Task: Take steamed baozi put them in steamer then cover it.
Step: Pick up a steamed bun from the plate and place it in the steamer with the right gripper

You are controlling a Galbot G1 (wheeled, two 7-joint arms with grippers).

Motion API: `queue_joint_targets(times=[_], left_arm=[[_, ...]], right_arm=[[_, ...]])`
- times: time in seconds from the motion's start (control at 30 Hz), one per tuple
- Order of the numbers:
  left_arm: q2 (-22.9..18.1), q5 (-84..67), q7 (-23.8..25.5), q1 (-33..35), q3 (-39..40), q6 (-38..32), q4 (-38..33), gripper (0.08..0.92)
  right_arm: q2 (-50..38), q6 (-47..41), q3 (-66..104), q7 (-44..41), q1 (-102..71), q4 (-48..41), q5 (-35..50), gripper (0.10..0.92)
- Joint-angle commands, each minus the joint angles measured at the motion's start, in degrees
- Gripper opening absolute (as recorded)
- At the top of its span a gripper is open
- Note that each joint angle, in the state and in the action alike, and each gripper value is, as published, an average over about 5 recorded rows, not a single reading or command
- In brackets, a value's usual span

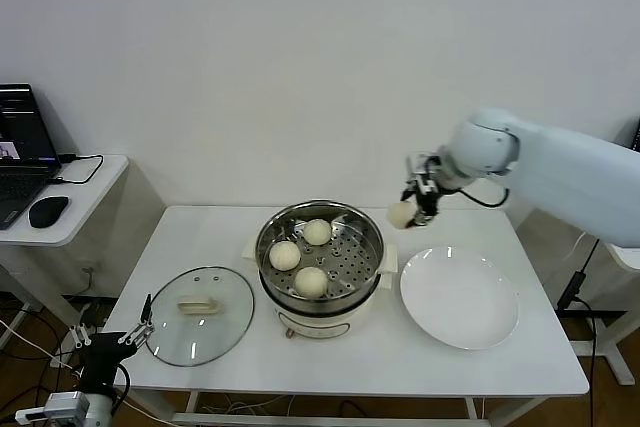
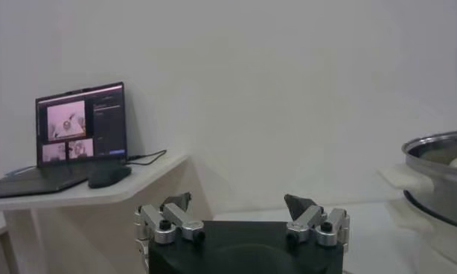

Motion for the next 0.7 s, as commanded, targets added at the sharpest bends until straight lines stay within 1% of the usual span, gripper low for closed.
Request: queue_joint_targets(times=[0.03, 0.3, 0.5, 0.7], left_arm=[[-0.12, 0.01, -0.02, 0.08, -0.13, -0.02, -0.06, 0.823], [-0.29, 0.02, -0.01, 0.29, -0.28, -0.07, 0.09, 0.823], [-0.33, 0.00, -0.01, 0.12, -0.29, -0.06, 0.22, 0.823], [-0.40, 0.04, 0.00, -0.14, -0.11, -0.04, 0.50, 0.823]], right_arm=[[13.51, -9.83, -2.81, 9.23, -0.60, -1.40, 13.68, 0.577], [15.81, -9.92, -2.69, 11.06, -5.86, -4.50, 11.80, 0.577], [15.13, -9.93, -2.75, 10.67, -8.49, -6.07, 8.85, 0.577], [13.71, -9.94, -2.66, 10.27, -9.75, -5.77, 8.16, 0.577]])
